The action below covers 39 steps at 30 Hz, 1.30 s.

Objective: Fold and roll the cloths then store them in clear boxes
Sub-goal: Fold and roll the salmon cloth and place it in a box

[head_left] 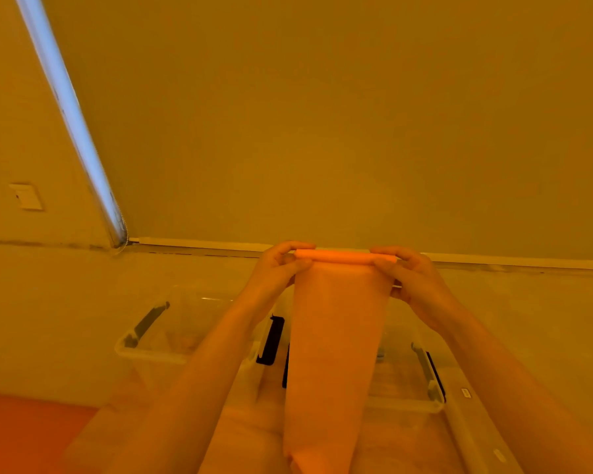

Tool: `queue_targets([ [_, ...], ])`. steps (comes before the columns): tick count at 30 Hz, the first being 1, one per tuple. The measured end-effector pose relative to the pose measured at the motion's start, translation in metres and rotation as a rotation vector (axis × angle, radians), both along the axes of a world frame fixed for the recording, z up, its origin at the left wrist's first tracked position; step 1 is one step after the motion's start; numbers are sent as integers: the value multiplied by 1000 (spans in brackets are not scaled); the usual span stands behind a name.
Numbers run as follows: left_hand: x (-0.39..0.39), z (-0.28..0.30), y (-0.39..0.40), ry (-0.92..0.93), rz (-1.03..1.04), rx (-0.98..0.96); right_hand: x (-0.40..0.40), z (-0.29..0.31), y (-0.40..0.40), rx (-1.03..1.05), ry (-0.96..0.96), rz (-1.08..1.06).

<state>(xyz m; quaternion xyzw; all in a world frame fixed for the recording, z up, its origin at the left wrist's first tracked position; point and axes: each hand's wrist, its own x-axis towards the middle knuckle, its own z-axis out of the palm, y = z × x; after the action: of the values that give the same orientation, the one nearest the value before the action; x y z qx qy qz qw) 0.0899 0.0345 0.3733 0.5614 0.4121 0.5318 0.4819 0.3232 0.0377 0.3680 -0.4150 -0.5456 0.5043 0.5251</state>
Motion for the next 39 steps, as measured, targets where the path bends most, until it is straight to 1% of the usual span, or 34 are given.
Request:
queue_targets([
  [6,19,-5,-14,70,65,11,16,-8,-10,3,-18,-26],
  [13,30,-12,-16,154,107,6,33,-12,-11,-51,6,53],
  [17,33,-12,-14,190,108,-16,37,-12,-10,-42,-58,47],
  [20,33,-15,-10,163,94,-40,37,-13,-4,-36,-66,70],
  [23,32,-15,-4,100,89,-54,35,-16,3,-56,-24,66],
  [25,32,-14,-1,90,95,-56,32,-19,6,-61,-15,50],
  [30,27,-14,5,148,117,-14,26,-20,15,-36,-26,-7],
  [35,20,-19,11,192,100,-17,23,-23,23,-69,-15,56],
  [39,15,-18,13,205,87,-39,21,-22,24,-69,-68,73],
])
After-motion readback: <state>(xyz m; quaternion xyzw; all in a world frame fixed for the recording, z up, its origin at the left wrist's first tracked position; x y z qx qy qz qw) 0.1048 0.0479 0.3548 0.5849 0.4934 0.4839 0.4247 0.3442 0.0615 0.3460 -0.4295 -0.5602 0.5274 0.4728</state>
